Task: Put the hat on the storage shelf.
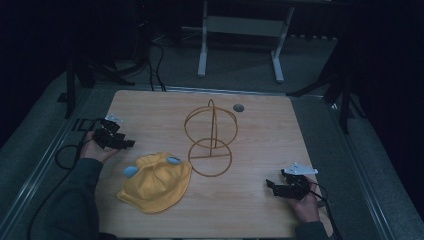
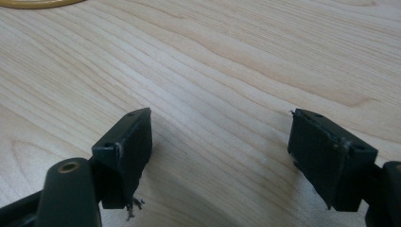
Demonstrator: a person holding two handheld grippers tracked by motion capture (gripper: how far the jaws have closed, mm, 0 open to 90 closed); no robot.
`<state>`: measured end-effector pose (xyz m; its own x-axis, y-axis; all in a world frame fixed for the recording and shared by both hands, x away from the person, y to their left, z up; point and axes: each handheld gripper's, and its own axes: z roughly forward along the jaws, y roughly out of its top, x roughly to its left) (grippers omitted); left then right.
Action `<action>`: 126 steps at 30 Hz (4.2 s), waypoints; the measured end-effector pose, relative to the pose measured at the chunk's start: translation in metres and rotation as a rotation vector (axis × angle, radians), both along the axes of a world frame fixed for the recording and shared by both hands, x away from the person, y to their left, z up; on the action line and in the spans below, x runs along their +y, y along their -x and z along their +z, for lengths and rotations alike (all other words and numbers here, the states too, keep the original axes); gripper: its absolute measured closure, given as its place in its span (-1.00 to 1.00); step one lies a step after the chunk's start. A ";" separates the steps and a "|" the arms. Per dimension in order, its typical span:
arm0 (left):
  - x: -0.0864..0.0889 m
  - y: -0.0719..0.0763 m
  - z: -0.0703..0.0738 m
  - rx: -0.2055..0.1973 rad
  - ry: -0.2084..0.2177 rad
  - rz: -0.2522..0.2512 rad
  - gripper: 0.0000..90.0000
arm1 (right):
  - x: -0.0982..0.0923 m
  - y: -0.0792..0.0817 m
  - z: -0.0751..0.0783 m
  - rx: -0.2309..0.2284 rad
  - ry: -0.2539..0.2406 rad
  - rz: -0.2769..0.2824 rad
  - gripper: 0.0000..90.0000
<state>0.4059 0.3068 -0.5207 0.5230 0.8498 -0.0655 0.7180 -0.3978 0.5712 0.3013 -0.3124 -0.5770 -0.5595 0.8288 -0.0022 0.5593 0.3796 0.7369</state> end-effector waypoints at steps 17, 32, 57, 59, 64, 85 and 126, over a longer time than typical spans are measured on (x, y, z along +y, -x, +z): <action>0.002 0.005 0.018 -0.003 0.017 -0.042 -0.02 | 0.000 0.000 0.000 0.000 0.000 0.000 -0.51; -0.002 0.011 0.042 -0.012 0.030 -0.144 0.06 | 0.000 0.000 0.000 0.000 0.000 0.001 -0.51; -0.017 0.020 0.087 -0.052 0.044 -0.327 0.04 | 0.000 0.000 0.000 0.000 0.000 0.001 -0.51; -0.018 0.021 0.088 -0.053 0.045 -0.334 0.04 | 0.000 0.000 0.000 0.000 0.000 0.000 -0.51; -0.025 0.025 0.096 -0.065 0.037 -0.369 0.04 | 0.000 0.000 0.000 0.000 0.000 0.000 -0.51; -0.055 0.038 0.120 -0.088 0.020 -0.497 0.09 | 0.000 0.000 0.000 0.000 0.000 0.001 -0.51; -0.095 0.048 0.124 0.014 -0.044 -0.679 -0.01 | 0.000 0.000 0.000 -0.002 0.000 0.000 -0.51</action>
<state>0.3575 0.2120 -0.3970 0.9409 0.3351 -0.0489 0.3078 -0.7860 0.5362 0.3015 -0.3124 -0.5770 -0.5599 0.8286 -0.0035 0.5577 0.3799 0.7380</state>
